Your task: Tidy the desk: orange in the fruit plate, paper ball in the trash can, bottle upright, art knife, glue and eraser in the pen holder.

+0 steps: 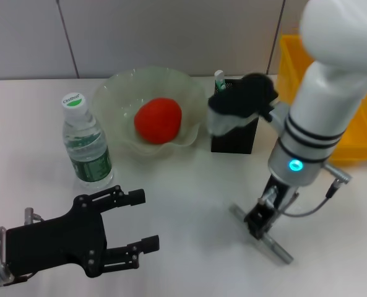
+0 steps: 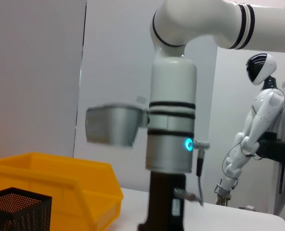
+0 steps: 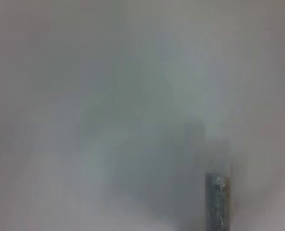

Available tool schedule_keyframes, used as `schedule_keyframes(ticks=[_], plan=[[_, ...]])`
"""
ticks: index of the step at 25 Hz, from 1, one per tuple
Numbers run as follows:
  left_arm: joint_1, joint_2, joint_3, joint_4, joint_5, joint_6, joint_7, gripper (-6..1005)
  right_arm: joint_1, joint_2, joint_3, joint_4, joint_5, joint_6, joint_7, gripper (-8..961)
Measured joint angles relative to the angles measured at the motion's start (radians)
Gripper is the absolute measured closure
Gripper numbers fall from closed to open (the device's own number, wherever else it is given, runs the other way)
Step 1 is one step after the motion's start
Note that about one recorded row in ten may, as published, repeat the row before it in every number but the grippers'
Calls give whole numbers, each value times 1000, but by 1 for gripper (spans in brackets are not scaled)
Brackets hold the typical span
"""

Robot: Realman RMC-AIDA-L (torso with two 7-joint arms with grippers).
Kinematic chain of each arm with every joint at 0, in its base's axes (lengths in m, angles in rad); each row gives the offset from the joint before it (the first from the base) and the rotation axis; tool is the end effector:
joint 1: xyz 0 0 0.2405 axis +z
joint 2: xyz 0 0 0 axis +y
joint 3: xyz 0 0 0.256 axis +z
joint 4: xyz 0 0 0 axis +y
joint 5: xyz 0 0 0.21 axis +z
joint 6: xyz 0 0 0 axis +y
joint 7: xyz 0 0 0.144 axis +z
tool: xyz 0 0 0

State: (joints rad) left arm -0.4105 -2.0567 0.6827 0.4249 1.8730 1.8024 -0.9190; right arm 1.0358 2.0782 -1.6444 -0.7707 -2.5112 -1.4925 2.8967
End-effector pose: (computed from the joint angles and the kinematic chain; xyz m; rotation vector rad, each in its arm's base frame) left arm -0.2774 0.2580 -0.0130 -2.7226 -0.2887 -1.0559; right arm 0.1431 0.3680 -0.0786 -2.5230 1.1422 -0.9213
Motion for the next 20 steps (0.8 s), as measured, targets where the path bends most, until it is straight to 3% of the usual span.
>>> schedule_keyframes(ticks=[6,10,16,20], plan=[[-7,-1,0,4,0,1,0,194,-154,2,274,-227,-14,-16,-187,824],[-9,-5,0,13,0,2,0,194,-274,1,428,-334,154,14,-397,825],[-14,-7,0,10,-9,2,14,194,-407,-2,641,-380,444,-3,-744,827],[-14,-7,0,6,-17,2,24,193,-467,-3,768,-335,609,14,-955,828]])
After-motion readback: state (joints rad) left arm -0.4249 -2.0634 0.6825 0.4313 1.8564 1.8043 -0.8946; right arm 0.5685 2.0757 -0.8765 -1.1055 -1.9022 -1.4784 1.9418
